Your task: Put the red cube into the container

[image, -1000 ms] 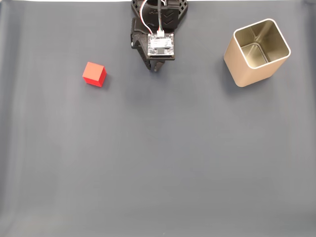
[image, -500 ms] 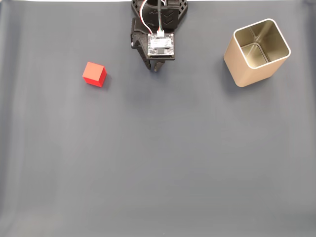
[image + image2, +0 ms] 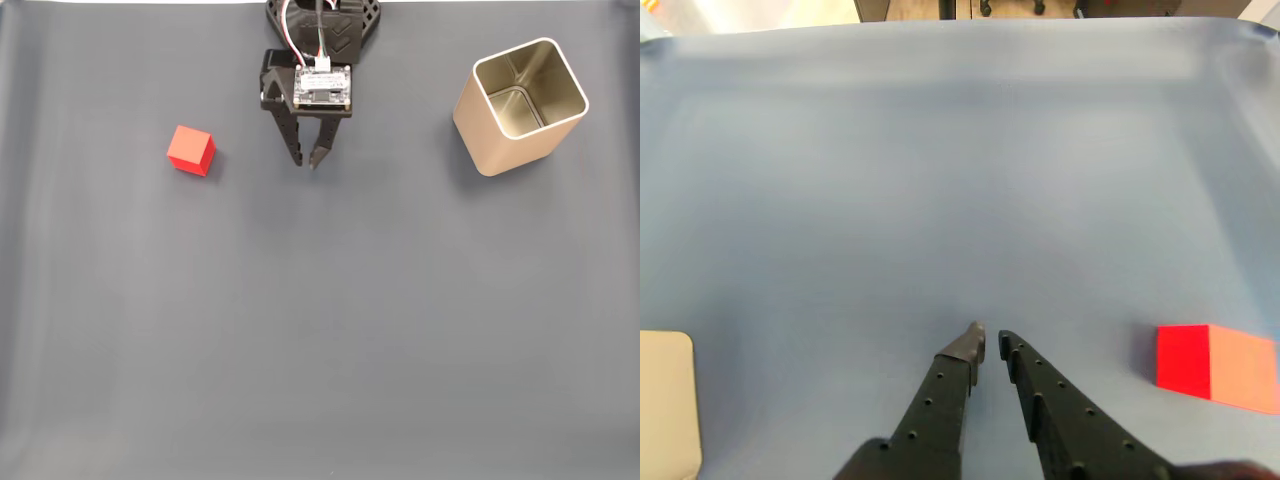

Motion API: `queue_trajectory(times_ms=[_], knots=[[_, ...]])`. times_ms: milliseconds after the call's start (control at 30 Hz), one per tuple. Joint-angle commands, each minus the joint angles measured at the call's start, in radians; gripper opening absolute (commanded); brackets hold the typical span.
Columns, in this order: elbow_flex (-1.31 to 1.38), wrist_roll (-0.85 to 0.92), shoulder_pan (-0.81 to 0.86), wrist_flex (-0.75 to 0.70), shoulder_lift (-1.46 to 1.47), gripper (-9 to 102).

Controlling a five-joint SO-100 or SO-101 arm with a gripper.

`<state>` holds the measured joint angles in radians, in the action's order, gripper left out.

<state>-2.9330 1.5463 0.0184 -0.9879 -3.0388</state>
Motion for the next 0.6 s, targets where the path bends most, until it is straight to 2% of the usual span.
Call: queue_trajectory(times_ms=[0, 267, 567], knots=[[0.178, -0.011, 0.011, 0.002, 0.08, 0], [0.453, 0.097, 0.11, -0.163, 0.264, 0], [0.681, 0.37, 0.436, -0.259, 0.492, 3]])
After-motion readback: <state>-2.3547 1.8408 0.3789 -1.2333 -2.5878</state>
